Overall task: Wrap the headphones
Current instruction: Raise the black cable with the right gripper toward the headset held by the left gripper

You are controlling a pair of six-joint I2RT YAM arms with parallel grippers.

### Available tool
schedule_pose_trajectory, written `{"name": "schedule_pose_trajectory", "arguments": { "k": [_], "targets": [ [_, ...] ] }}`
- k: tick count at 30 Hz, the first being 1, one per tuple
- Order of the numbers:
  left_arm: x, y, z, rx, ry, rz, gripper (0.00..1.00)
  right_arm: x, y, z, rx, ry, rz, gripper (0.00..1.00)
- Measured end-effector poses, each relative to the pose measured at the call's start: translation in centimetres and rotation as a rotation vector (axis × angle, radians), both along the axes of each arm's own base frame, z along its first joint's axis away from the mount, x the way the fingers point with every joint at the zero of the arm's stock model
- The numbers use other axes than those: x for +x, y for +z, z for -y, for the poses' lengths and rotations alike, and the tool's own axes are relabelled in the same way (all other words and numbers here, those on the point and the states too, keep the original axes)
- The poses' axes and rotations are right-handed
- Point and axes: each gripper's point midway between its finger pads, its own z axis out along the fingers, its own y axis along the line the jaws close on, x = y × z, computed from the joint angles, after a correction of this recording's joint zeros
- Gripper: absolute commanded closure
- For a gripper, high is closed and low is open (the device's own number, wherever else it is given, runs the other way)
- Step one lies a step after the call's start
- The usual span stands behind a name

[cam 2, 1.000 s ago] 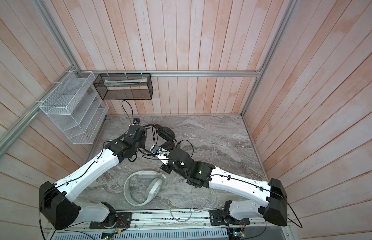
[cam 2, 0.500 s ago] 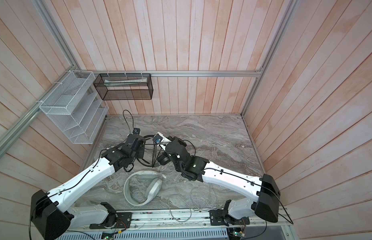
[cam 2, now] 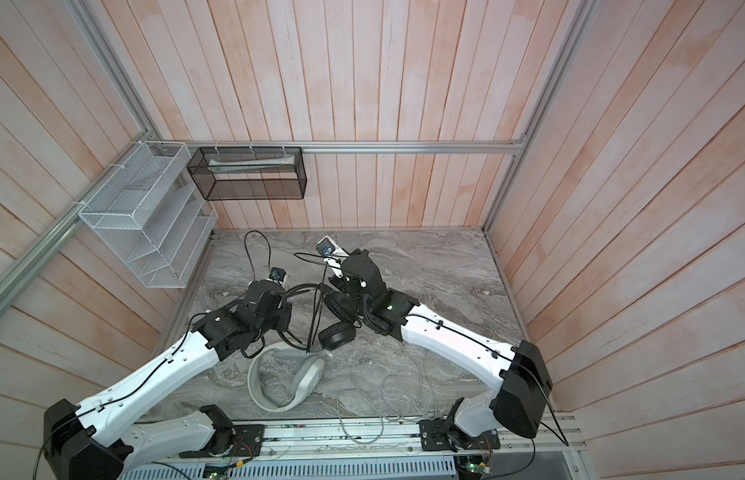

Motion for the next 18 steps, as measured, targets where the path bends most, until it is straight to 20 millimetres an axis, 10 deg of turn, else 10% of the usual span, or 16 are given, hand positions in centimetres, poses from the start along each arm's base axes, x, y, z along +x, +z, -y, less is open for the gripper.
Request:
{"name": "schedule_pose_trajectory", "arguments": {
  "k": [10, 18],
  "targets": [
    [-1.1, 2.3, 2.1, -0.096, -0.086, 0.053, 1.0, 4.4, 0.3, -2.1, 0.061, 0.069, -0.06, 1.0],
    [-1.2, 3.0, 2.8, -0.105, -0.101, 0.075, 1.0, 7.2, -4.9, -2.8, 0.02, 0.084, -0.183, 1.0]
  ]
}}
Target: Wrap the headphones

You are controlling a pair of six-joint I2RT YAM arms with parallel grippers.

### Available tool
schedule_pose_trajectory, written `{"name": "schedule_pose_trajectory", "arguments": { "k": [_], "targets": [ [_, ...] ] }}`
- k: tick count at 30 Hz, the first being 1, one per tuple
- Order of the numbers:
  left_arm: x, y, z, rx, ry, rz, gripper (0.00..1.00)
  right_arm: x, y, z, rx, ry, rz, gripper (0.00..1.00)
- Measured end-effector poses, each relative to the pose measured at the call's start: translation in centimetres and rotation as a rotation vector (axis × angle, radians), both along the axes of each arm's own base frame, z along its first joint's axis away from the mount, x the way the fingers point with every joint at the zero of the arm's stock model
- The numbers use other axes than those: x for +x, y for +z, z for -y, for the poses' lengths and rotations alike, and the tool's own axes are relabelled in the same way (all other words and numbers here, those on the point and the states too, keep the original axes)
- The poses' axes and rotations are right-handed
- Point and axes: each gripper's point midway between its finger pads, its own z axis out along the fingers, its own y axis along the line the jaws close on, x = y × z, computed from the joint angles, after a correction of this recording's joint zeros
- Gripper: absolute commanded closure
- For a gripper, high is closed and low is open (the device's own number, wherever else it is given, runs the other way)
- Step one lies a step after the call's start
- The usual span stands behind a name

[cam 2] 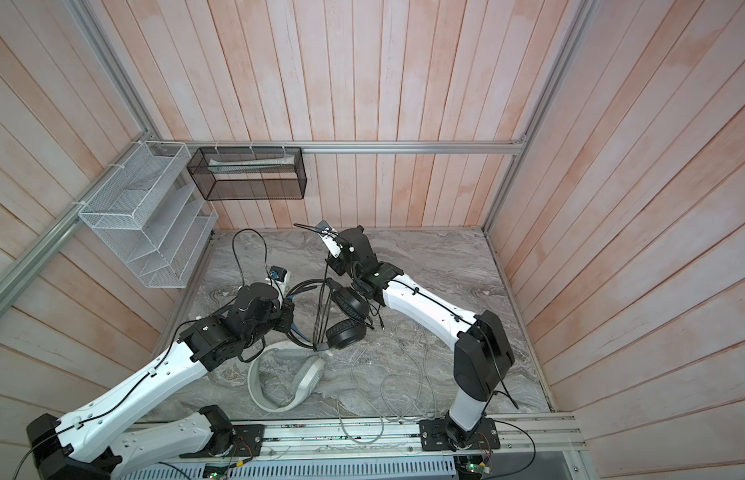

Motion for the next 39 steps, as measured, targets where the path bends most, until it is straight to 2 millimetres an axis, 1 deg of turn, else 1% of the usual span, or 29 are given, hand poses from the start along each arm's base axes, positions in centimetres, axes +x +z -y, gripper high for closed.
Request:
{"name": "schedule_pose_trajectory", "arguments": {
  "k": [4, 5, 7, 9, 11, 15, 16, 17, 20, 22, 25, 30, 35, 39],
  "targets": [
    [0.0, 0.3, -0.2, -0.005, 0.014, 0.009, 1.0, 0.7, -1.4, 0.6, 0.013, 0.004, -0.052, 1.0],
    [0.0, 0.7, -0.3, -0.011, 0.02, 0.015, 1.0, 0.7, -1.5, 0.5, 0.023, 0.014, -0.061, 0.99],
    [-0.1, 1.6, -0.4, -0.03, 0.025, 0.025, 1.0, 0.4, -1.7, 0.1, 0.045, 0.041, -0.079, 0.93],
    [-0.3, 3.2, -0.5, -0.062, 0.03, 0.042, 1.0, -0.1, -2.1, -0.4, 0.07, 0.076, -0.099, 0.83],
    [-0.5, 5.0, -0.2, -0.103, 0.016, 0.062, 1.0, -0.4, -2.4, -0.4, 0.095, 0.094, -0.114, 0.75],
    [-1.7, 10.0, 0.7, -0.231, -0.042, 0.125, 1.0, -0.1, -3.3, 1.5, 0.163, 0.104, -0.163, 0.64],
    [-1.8, 10.8, 0.8, -0.25, -0.047, 0.134, 1.0, 0.0, -3.4, 1.9, 0.183, 0.104, -0.175, 0.61],
    [-1.9, 12.0, 1.0, -0.285, -0.053, 0.146, 1.0, 0.1, -3.6, 2.5, 0.208, 0.109, -0.184, 0.57],
    [-2.2, 14.5, 1.1, -0.345, -0.062, 0.175, 1.0, -0.2, -4.0, 3.6, 0.275, 0.128, -0.217, 0.53],
    [-2.4, 15.8, 1.1, -0.371, -0.064, 0.188, 1.0, -0.8, -4.5, 3.9, 0.311, 0.153, -0.239, 0.51],
    [-2.4, 17.0, 1.1, -0.383, -0.061, 0.194, 1.0, -2.0, -5.4, 3.5, 0.353, 0.2, -0.269, 0.51],
    [-2.0, 18.7, 1.4, -0.389, -0.055, 0.196, 1.0, -3.6, -7.3, 3.2, 0.409, 0.245, -0.32, 0.51],
    [-1.2, 20.1, 1.4, -0.381, -0.034, 0.201, 1.0, -5.1, -9.4, 3.9, 0.451, 0.239, -0.354, 0.49],
    [-0.5, 21.1, 1.1, -0.383, -0.012, 0.215, 1.0, -6.1, -10.4, 4.5, 0.49, 0.226, -0.362, 0.49]
  ]
}}
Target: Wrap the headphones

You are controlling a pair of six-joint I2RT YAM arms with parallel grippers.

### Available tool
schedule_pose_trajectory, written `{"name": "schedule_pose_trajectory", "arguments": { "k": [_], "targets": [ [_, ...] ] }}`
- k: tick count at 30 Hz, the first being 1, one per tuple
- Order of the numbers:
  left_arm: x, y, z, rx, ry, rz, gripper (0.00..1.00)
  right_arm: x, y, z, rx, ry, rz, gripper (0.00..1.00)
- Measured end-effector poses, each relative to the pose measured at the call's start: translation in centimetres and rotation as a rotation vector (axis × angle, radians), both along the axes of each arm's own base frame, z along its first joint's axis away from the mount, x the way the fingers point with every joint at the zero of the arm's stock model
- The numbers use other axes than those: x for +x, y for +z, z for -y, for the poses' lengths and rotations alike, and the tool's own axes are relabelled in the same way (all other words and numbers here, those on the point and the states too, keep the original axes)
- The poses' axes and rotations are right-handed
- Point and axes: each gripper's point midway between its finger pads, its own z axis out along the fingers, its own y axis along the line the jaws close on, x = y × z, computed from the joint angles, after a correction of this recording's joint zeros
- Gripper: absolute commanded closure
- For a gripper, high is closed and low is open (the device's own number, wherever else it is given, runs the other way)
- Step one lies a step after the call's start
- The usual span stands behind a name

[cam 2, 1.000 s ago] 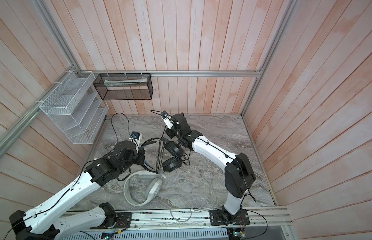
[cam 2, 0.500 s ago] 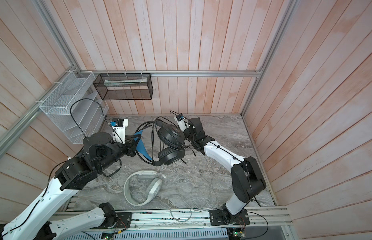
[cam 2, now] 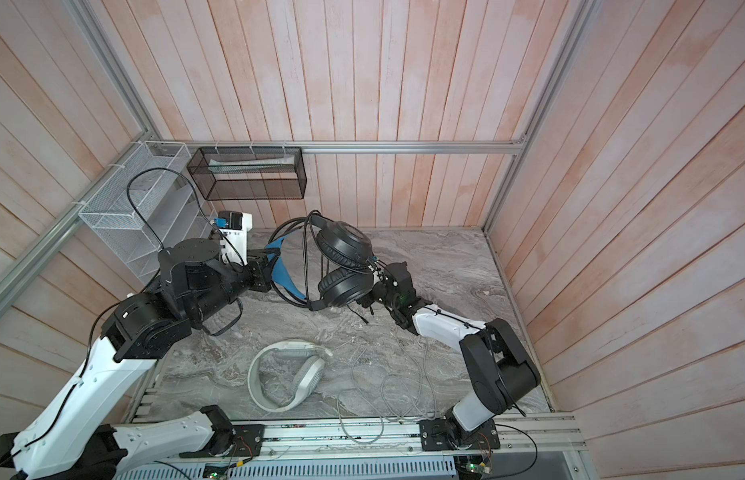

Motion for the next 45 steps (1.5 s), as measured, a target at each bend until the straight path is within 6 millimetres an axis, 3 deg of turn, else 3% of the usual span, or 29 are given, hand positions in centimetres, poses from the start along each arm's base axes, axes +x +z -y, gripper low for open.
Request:
{"name": "schedule_pose_trajectory", "arguments": {
  "k": [4, 7, 11, 16, 19, 20, 23, 27, 31, 35, 40, 45],
  "targets": [
    [0.3, 0.9, -0.5, -0.01, 0.016, 0.011, 1.0, -0.5, -0.8, 0.5, 0.026, -0.023, -0.01, 0.62],
    [0.4, 1.4, -0.8, -0.02, 0.025, 0.018, 1.0, -0.4, -0.5, 0.6, 0.051, -0.034, -0.012, 0.62],
    [0.6, 1.5, -0.8, -0.024, 0.028, 0.016, 1.0, 0.0, 0.4, 0.3, 0.093, -0.039, 0.011, 0.51],
    [0.8, 1.2, -0.5, -0.023, 0.019, 0.003, 1.0, 1.1, -0.1, -0.5, 0.105, -0.037, 0.003, 0.5],
    [0.9, 1.3, -0.6, -0.024, 0.02, -0.001, 1.0, 2.2, -0.5, -1.2, 0.109, -0.036, 0.001, 0.61],
    [0.9, 1.3, -0.6, -0.024, 0.021, -0.001, 1.0, 2.6, -0.7, -1.4, 0.111, -0.037, -0.002, 0.75],
    [1.0, 1.5, -0.9, -0.024, 0.03, -0.001, 1.0, 3.2, -1.4, -1.7, 0.117, -0.05, -0.015, 0.92],
    [2.2, 1.5, -2.3, -0.032, 0.084, -0.01, 1.0, 3.0, -1.6, -1.5, 0.119, -0.068, -0.006, 1.0],
    [5.1, 0.7, -5.9, -0.06, 0.214, -0.048, 1.0, 0.3, -2.8, -2.1, 0.097, -0.058, -0.009, 1.0],
    [8.3, -1.2, -8.9, -0.096, 0.329, -0.113, 1.0, -4.7, -2.8, -4.4, 0.053, 0.014, 0.018, 1.0],
    [12.1, -3.6, -10.7, -0.17, 0.399, -0.184, 1.0, -9.4, -0.3, -6.0, 0.004, 0.089, 0.1, 1.0],
    [13.9, -5.5, -11.7, -0.154, 0.443, -0.221, 1.0, -12.7, 2.7, -5.8, -0.062, 0.119, 0.193, 1.0]
  ]
}}
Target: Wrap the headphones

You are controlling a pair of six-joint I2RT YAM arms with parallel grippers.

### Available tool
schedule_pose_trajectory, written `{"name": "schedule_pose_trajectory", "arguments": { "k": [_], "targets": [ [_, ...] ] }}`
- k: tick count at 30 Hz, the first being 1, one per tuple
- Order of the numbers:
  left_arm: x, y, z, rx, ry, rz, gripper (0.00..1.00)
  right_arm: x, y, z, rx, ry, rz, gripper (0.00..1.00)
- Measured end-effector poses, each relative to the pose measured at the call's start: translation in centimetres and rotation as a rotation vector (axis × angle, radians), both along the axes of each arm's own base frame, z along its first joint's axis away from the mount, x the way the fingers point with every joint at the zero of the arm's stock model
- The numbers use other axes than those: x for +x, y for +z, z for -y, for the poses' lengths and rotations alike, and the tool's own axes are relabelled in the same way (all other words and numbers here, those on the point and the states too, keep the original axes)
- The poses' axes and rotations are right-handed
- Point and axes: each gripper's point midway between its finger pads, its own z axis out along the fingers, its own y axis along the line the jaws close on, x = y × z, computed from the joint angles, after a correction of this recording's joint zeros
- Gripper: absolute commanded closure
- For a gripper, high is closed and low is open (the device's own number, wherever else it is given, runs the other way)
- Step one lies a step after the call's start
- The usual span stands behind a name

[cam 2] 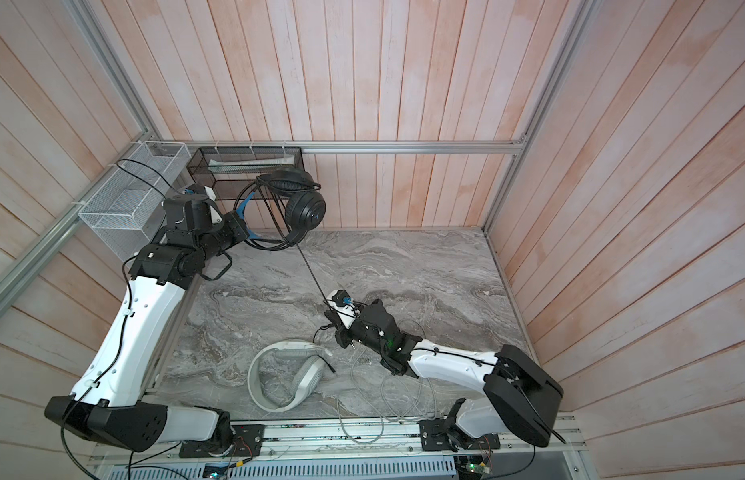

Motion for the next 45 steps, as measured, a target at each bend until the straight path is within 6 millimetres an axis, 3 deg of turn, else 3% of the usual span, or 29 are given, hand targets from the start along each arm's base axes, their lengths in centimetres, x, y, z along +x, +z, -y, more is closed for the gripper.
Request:
{"name": "schedule_pose_trajectory", "arguments": {
  "k": [5, 7, 11, 17, 22, 25, 31, 38, 42, 45],
  "targets": [
    [1.3, -2.9, 0.4, 0.081, 0.034, -0.034, 1.0, -1.7, 3.7, -0.8, -0.102, 0.05, 0.076, 1.0],
    [1.3, -4.9, 1.2, 0.153, 0.042, -0.065, 1.0, -1.9, 5.6, -1.2, -0.144, 0.064, 0.106, 1.0],
    [0.6, -8.6, 3.9, 0.268, -0.009, -0.126, 1.0, -2.2, 9.0, -1.4, -0.204, 0.061, 0.171, 1.0],
    [-1.2, -12.8, 5.9, 0.444, -0.057, -0.187, 1.0, -1.4, 12.2, -0.8, -0.307, 0.018, 0.257, 1.0],
    [-3.6, -15.7, 7.6, 0.562, -0.119, -0.21, 1.0, 0.8, 12.5, 0.6, -0.435, -0.099, 0.329, 0.99],
    [-5.4, -16.4, 8.0, 0.603, -0.156, -0.208, 1.0, 2.3, 11.8, 1.4, -0.516, -0.171, 0.366, 0.98],
    [-7.7, -16.0, 7.7, 0.621, -0.168, -0.158, 1.0, 4.9, 11.9, 2.1, -0.576, -0.269, 0.404, 0.94],
    [-9.7, -15.7, 10.0, 0.593, -0.243, -0.074, 1.0, 8.2, 12.0, 3.4, -0.562, -0.329, 0.379, 0.86],
    [-10.9, -17.4, 9.6, 0.648, -0.301, -0.114, 1.0, 9.6, 13.7, 3.4, -0.504, -0.376, 0.393, 0.78],
    [-11.8, -19.2, 9.2, 0.696, -0.343, -0.168, 1.0, 10.1, 15.2, 3.5, -0.453, -0.405, 0.413, 0.79]
  ]
}}
